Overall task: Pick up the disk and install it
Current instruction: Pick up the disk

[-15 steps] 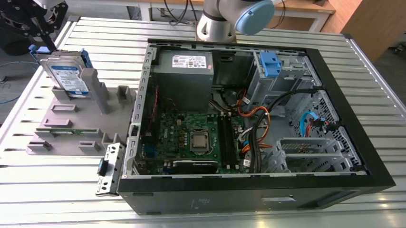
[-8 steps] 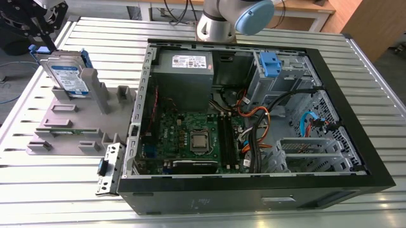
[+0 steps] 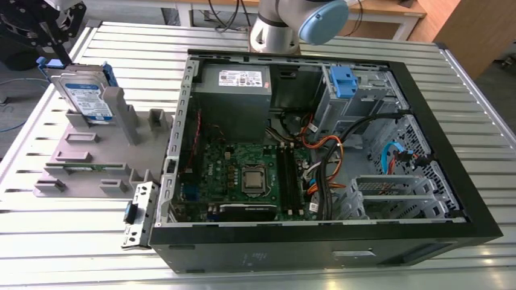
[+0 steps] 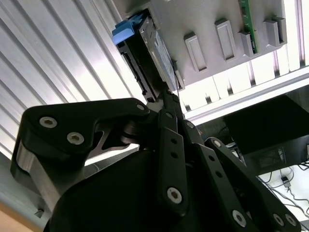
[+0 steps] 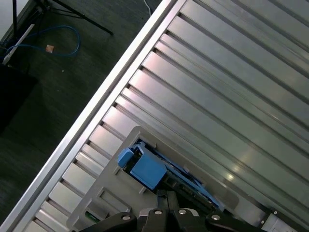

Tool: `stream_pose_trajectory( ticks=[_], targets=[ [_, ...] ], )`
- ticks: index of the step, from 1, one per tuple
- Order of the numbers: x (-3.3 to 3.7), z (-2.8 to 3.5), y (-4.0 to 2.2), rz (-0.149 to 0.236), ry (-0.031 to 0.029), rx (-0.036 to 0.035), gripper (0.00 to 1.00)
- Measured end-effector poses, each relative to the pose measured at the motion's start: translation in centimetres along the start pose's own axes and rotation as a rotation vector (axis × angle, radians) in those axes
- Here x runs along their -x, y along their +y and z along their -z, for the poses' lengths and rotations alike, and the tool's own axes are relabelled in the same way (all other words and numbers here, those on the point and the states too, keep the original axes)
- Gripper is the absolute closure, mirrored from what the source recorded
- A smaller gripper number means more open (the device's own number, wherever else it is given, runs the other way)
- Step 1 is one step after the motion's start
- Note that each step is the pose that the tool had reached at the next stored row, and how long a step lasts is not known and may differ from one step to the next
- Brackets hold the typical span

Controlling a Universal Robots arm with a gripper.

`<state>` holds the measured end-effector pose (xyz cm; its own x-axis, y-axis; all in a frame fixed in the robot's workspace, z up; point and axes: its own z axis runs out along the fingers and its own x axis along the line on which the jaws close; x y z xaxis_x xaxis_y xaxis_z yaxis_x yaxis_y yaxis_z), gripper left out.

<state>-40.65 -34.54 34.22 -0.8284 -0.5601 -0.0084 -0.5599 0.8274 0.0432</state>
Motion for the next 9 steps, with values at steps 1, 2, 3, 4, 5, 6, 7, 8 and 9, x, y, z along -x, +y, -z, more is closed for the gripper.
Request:
stream_pose_trajectory(
  ticks=[1,2,3,4,5,6,7,8,9],
  targets=[
    [0.0,0.0,0.0,0.007,0.0003,0.0001,0.89],
    [0.0,0.0,0.0,0.013,0.0005,0.0001,0.89],
    [0.0,0.0,0.0,0.02,0.0008,0.0002,0.89],
    [0.0,0.0,0.0,0.026,0.0011,0.0002,0.89],
    [0.0,0.0,0.0,0.03,0.0012,0.0003,0.89],
    [0.0,0.0,0.0,0.03,0.0012,0.0003,0.89],
    [0.0,0.0,0.0,0.03,0.0013,0.0003,0.89],
    [0.0,0.0,0.0,0.03,0.0013,0.0003,0.89],
    [0.0,0.0,0.0,0.03,0.0013,0.0003,0.89]
  ],
)
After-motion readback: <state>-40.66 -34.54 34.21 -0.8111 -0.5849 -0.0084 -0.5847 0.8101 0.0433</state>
